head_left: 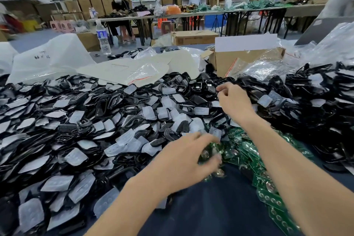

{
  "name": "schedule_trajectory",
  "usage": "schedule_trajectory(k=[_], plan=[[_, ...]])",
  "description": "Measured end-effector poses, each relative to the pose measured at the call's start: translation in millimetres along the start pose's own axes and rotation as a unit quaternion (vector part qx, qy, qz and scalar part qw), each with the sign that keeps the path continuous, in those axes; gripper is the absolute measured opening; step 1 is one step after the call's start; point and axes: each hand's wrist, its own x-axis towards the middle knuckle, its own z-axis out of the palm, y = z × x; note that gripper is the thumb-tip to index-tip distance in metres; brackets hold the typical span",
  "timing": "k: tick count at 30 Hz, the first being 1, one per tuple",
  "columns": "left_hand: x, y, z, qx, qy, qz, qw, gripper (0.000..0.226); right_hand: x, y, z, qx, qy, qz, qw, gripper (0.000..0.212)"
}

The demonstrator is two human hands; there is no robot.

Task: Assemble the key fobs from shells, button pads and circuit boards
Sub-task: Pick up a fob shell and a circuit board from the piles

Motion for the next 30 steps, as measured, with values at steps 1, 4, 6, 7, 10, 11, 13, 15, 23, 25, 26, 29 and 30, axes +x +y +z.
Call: schedule_trajectory(k=[1,4,6,7,10,11,13,15,23,25,26,29,30], plan=[[2,-5,-4,-0.064,0.021,-0.021,0.998,0.043,6,-4,5,-0.027,-0.015,-0.015,0.999,0.026],[11,-25,-22,-0.37,0.109,-0.12,0.915,0.033,23,-11,24,-0.106,-0.071,-0.039,0.991,0.027],[14,-44,-39,-0.609,0.163,-0.187,0.754,0.034,31,-13,36,-0.162,-0.117,-0.039,0.979,0.033],[12,-55,-46,-0.679,0.185,-0.196,0.682,0.037,33,-14,42,-0.191,-0.137,-0.039,0.971,0.037],[-2,-81,-56,-0.772,0.229,-0.188,0.562,0.038,39,-16,55,-0.269,-0.148,-0.059,0.95,0.042],[-5,-86,-55,-0.784,0.243,-0.202,0.535,0.038,41,-17,59,-0.295,-0.144,-0.07,0.942,0.043],[-8,-93,-52,-0.791,0.264,-0.244,0.495,0.036,44,-20,65,-0.34,-0.141,-0.087,0.926,0.044],[-5,-95,-48,-0.788,0.276,-0.273,0.477,0.034,46,-23,69,-0.368,-0.142,-0.097,0.914,0.041],[-3,-100,-37,-0.717,0.292,-0.29,0.563,0.033,37,-28,62,-0.229,-0.098,-0.076,0.966,0.025],[-4,-100,-37,-0.719,0.285,-0.27,0.574,0.029,27,-32,51,-0.13,-0.045,-0.078,0.987,0.021],[-4,-99,-37,-0.717,0.283,-0.265,0.58,0.027,21,-36,46,-0.044,-0.027,-0.064,0.997,0.017],[-4,-96,-36,-0.712,0.274,-0.256,0.594,0.031,-6,-46,35,0.356,-0.069,0.054,0.93,0.017],[-5,-95,-36,-0.71,0.271,-0.253,0.599,0.034,-18,-47,35,0.477,-0.107,0.092,0.868,0.022]])
